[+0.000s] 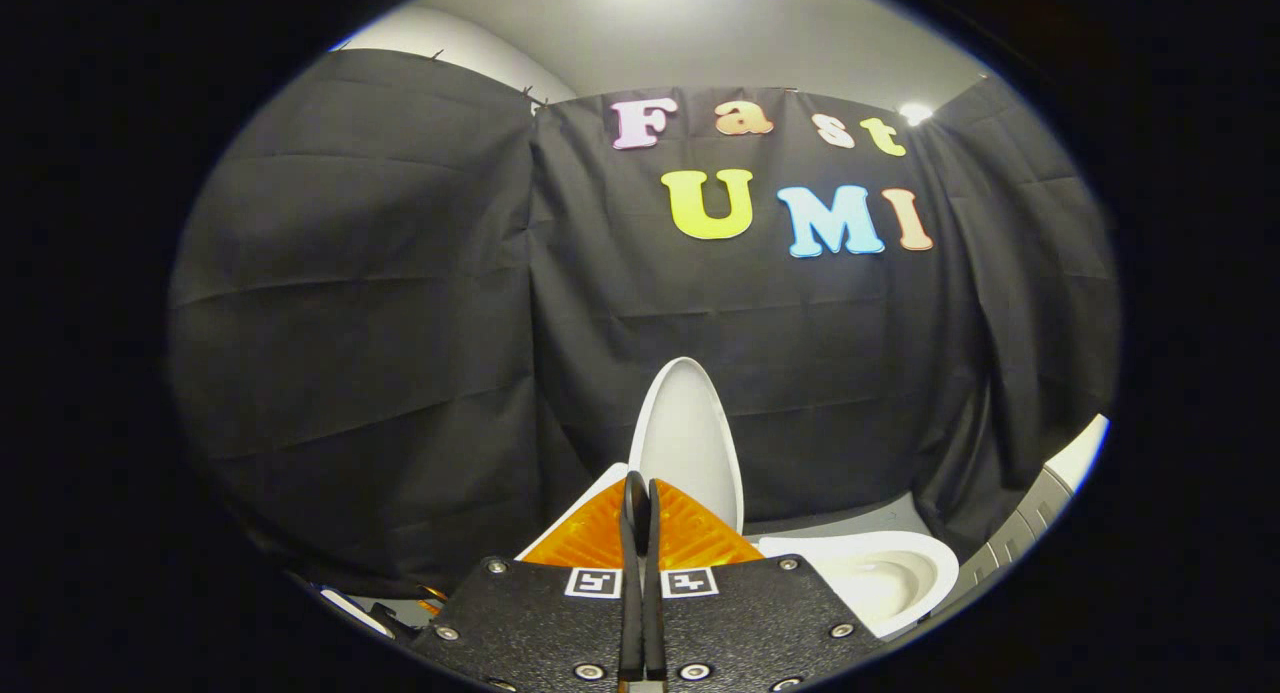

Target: Open the toilet lid.

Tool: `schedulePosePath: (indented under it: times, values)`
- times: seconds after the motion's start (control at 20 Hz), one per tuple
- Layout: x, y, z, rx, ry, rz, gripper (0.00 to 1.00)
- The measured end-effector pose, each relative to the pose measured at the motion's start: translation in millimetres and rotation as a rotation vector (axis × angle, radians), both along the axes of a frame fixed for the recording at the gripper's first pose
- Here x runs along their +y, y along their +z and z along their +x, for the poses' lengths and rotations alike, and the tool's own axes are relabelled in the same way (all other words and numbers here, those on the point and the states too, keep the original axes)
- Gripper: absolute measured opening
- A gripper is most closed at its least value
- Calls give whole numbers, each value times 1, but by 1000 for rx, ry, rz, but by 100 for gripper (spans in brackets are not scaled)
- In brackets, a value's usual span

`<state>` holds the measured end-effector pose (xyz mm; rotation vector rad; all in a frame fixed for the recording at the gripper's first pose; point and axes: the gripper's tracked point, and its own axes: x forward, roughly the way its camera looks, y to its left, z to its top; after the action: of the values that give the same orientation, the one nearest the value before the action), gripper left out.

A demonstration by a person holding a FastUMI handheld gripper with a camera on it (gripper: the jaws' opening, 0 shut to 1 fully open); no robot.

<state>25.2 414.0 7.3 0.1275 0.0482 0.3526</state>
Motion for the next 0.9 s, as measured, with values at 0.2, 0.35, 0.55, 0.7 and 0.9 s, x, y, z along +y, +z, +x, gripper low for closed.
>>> schedulePosePath:
  times: [0.2, 0.35, 0.55, 0.7, 0.9]
  values:
    - [23, -2, 1, 7, 30, -31, 0]
    - [33, -4, -2, 9, 37, -35, 0]
    - [40, -3, -1, 0, 37, -55, 3]
    - [39, -4, 0, 3, 38, -49, 3]
    - [31, -1, -3, 10, 52, -28, 11]
